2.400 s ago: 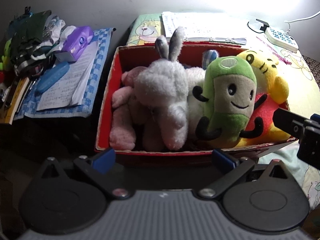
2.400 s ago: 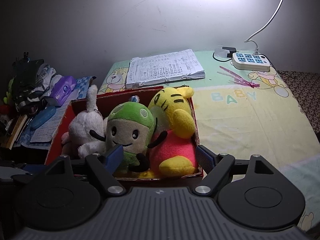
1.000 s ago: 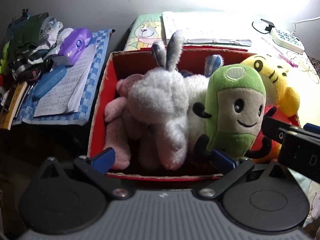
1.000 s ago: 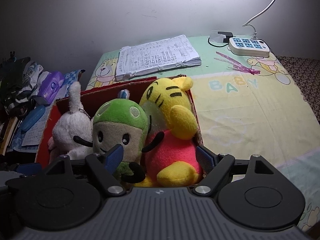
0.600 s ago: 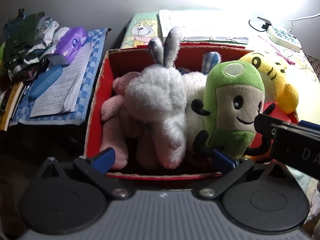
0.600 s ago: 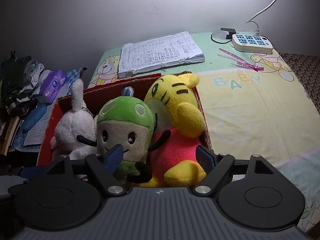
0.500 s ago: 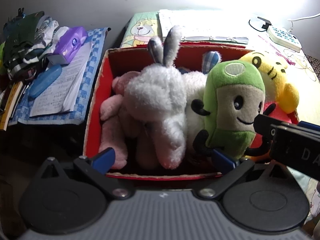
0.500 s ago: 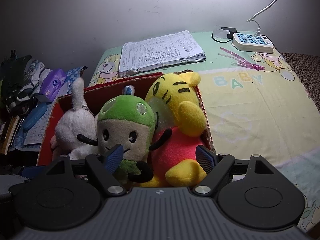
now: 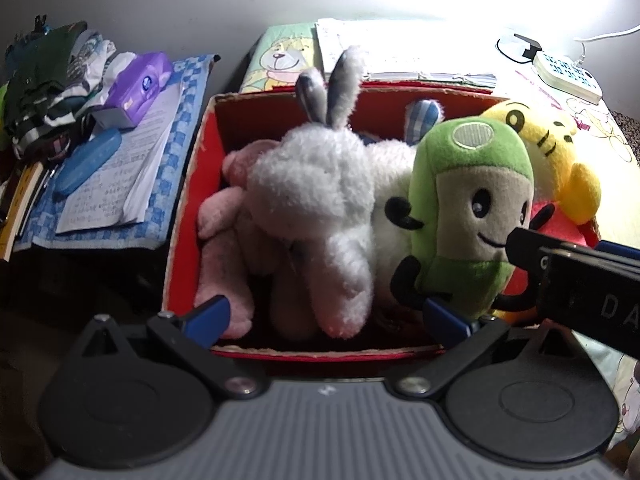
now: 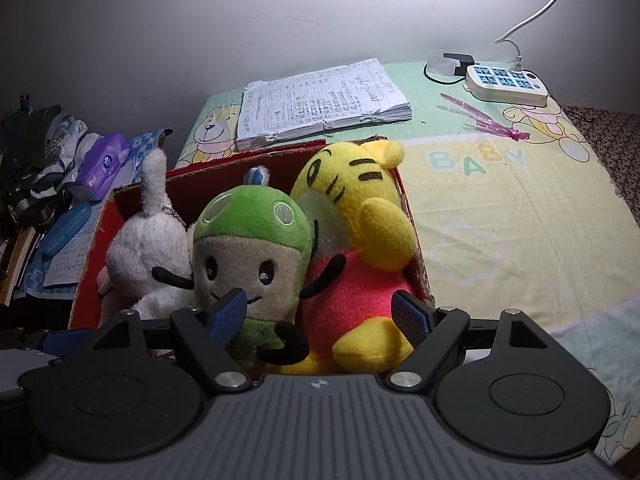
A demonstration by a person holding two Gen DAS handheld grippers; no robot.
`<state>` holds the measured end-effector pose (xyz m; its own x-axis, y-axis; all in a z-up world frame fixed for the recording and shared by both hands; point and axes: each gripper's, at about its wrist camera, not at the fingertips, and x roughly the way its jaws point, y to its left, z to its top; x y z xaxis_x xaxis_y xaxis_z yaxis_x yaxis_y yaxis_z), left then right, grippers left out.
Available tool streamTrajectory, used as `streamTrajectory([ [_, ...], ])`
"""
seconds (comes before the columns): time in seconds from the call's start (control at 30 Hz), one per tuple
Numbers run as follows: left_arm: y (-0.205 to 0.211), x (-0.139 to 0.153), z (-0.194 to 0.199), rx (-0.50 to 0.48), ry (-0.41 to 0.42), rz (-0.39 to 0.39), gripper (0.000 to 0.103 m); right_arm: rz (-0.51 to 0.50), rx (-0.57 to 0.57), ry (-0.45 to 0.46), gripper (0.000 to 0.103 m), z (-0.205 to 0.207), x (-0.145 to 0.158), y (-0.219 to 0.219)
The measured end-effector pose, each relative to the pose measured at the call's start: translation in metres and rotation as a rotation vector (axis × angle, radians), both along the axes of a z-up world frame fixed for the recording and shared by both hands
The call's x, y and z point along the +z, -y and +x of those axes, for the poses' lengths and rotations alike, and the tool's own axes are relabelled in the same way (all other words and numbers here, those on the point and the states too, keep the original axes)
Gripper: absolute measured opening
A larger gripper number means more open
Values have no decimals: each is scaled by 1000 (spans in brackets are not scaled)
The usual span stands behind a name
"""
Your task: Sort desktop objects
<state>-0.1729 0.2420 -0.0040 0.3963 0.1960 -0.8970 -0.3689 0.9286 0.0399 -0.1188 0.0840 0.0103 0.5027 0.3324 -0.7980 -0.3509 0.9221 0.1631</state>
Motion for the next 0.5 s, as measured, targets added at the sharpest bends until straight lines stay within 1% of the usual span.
streamTrajectory([
  [0.17, -1, -2, -1, 4, 1, -18, 103, 3, 0, -1, 82, 0, -1, 0],
  [0.5, -1, -3, -3, 12, 7, -18, 103, 4, 1, 3, 82, -3, -1, 1],
])
